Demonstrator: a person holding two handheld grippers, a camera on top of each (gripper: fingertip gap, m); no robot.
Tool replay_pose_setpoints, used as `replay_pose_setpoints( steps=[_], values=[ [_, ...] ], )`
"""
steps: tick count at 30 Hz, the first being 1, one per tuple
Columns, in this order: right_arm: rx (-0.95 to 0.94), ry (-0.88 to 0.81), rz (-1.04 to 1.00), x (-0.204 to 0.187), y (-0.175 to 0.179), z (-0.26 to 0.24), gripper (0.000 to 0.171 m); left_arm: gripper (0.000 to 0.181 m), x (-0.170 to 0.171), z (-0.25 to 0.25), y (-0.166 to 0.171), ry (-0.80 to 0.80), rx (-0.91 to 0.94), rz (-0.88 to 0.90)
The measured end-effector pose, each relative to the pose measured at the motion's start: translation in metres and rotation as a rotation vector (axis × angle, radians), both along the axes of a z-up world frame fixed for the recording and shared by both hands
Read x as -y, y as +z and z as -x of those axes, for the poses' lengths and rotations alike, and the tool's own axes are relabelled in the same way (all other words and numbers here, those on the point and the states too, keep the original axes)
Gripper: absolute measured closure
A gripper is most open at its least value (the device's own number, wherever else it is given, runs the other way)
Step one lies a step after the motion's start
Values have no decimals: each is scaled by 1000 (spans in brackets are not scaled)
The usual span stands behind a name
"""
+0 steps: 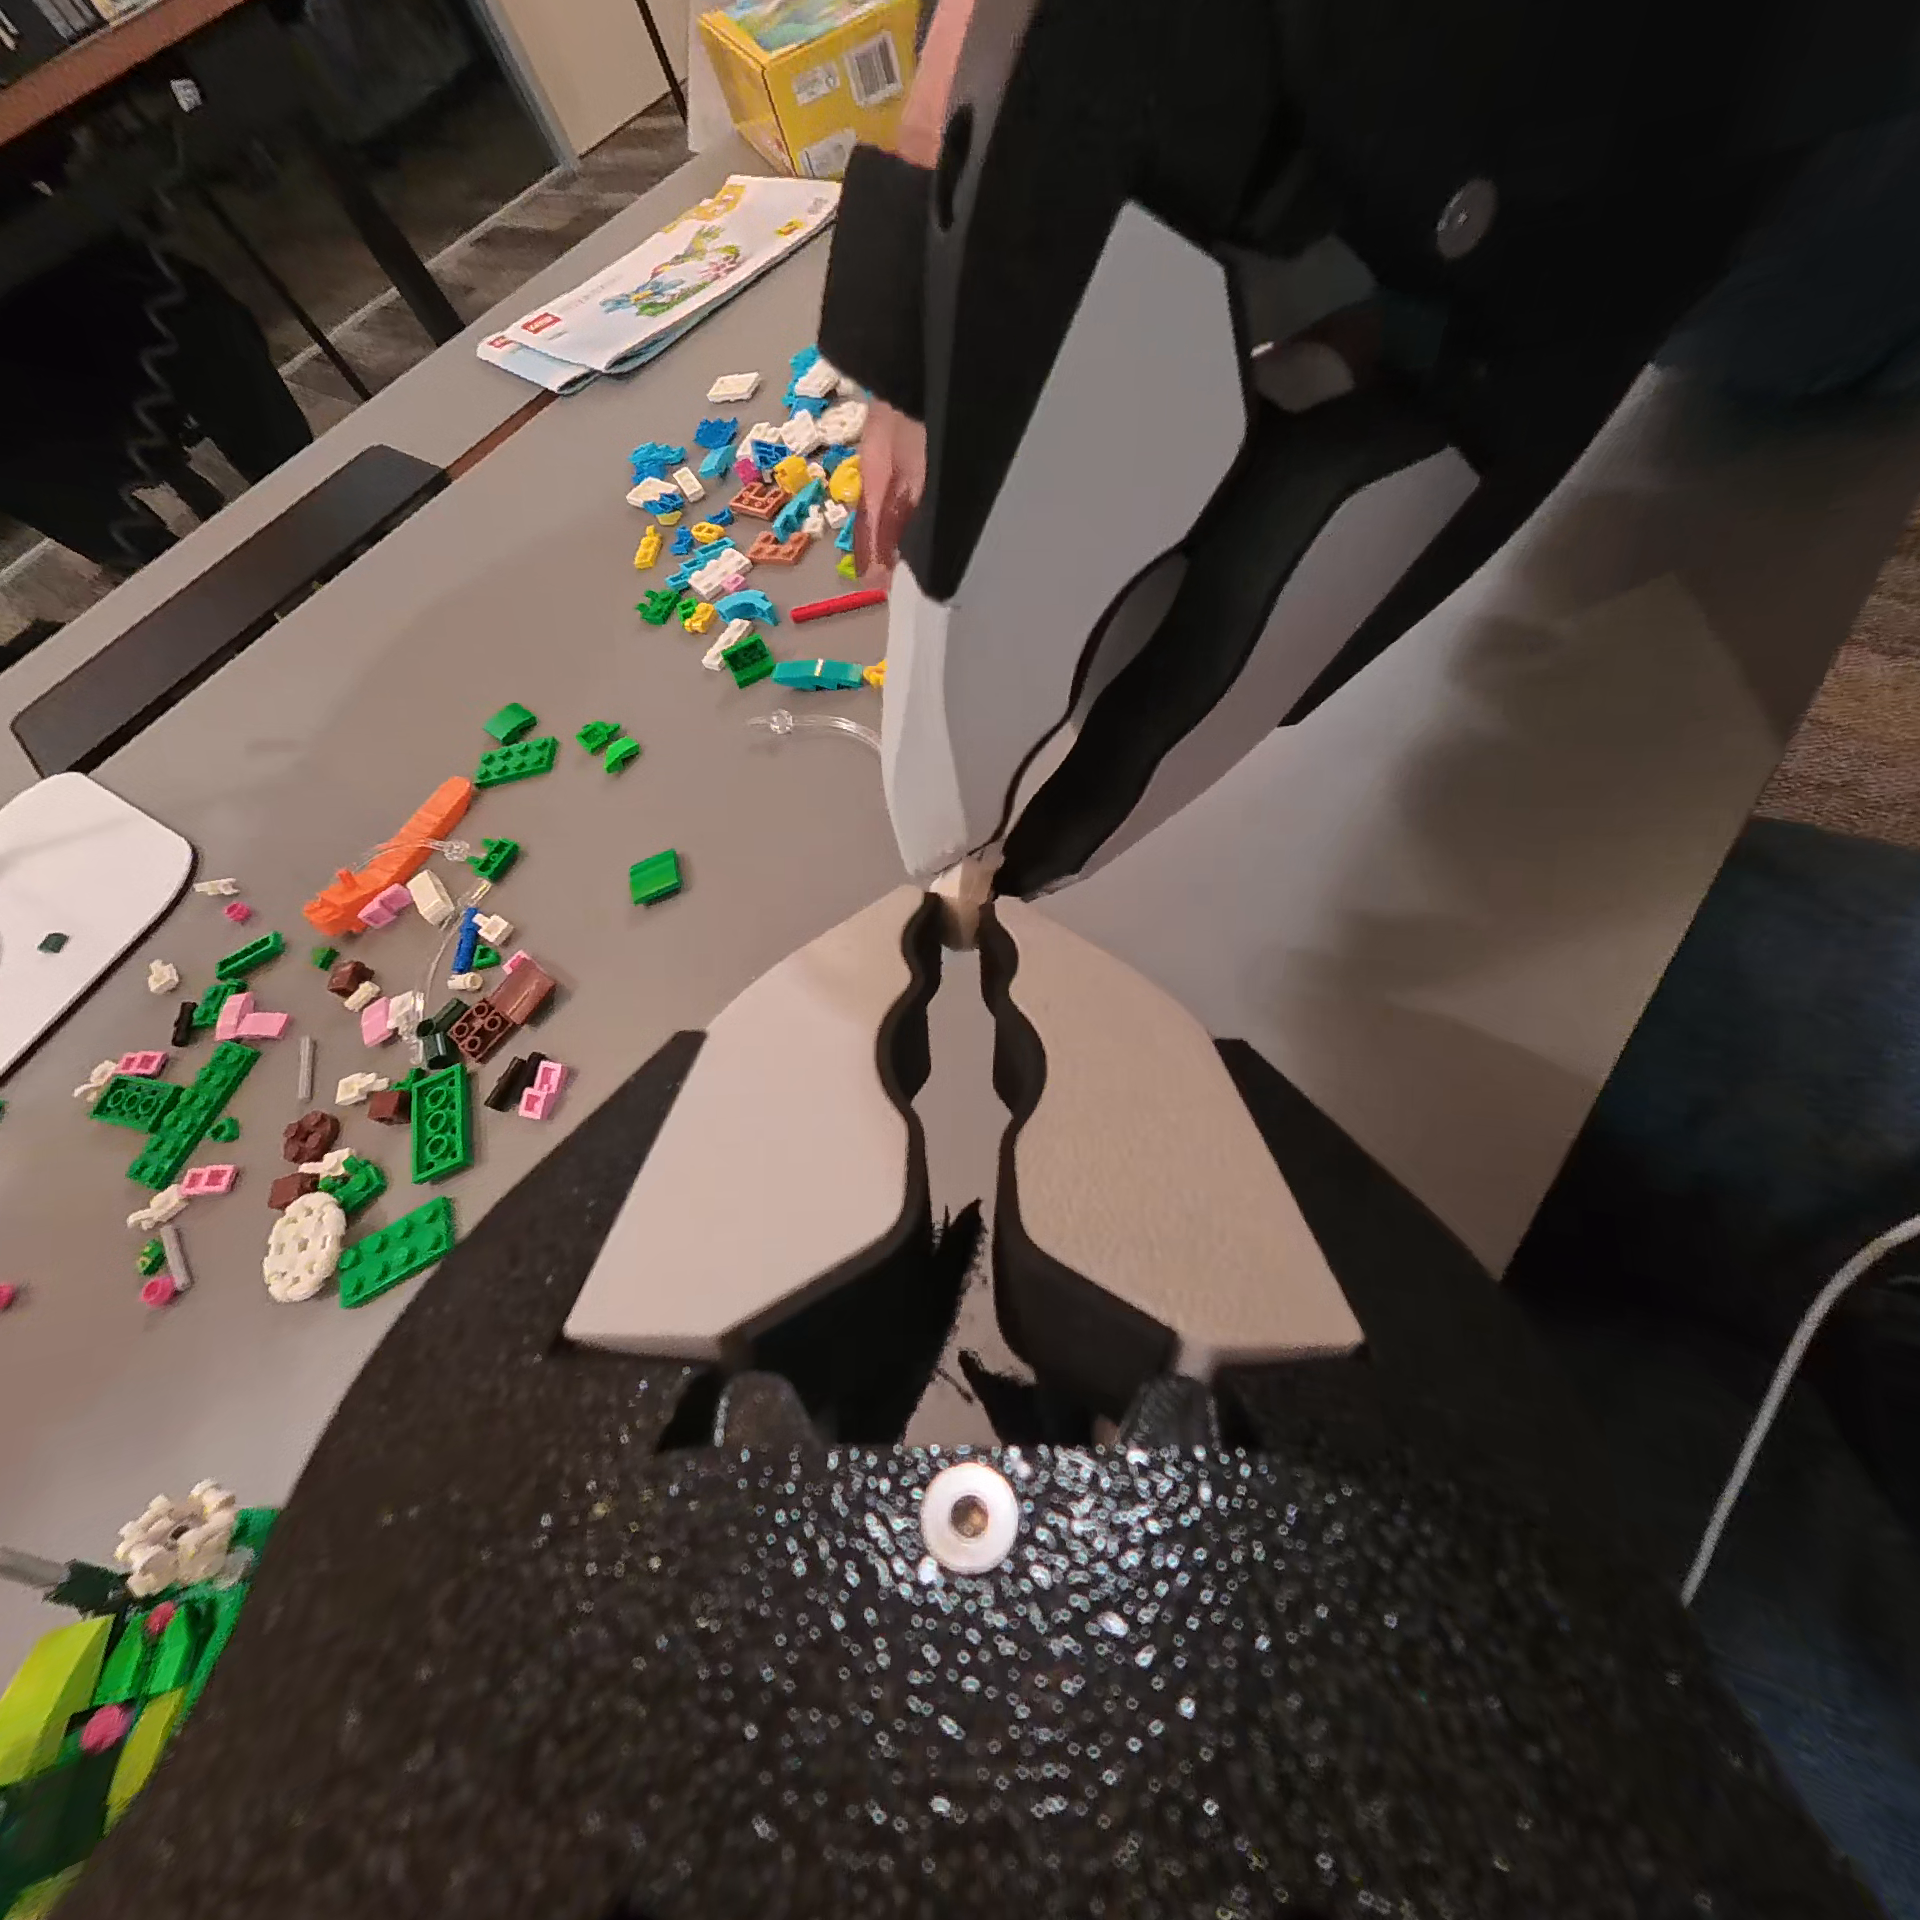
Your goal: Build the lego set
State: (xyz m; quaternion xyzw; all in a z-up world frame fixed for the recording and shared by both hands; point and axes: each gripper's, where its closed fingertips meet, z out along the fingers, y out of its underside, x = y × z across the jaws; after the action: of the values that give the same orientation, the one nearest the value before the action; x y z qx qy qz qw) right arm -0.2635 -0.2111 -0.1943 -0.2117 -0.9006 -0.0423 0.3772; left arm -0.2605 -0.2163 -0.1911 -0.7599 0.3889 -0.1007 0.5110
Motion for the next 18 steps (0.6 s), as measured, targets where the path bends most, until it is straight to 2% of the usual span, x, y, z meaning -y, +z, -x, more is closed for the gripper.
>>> replay_pose_setpoints(
  steps=[1,9,18],
  values=[
    [13,9,11,1,-2,-1,163,175,1,-1,-2,-13,-3,3],
    [-8,-19,222,1,2,0,161,175,-3,0,3,-3,53,-27],
    [-61,-34,181,-6,10,2,159,175,-4,4,8,19,77,-48]
  ],
)
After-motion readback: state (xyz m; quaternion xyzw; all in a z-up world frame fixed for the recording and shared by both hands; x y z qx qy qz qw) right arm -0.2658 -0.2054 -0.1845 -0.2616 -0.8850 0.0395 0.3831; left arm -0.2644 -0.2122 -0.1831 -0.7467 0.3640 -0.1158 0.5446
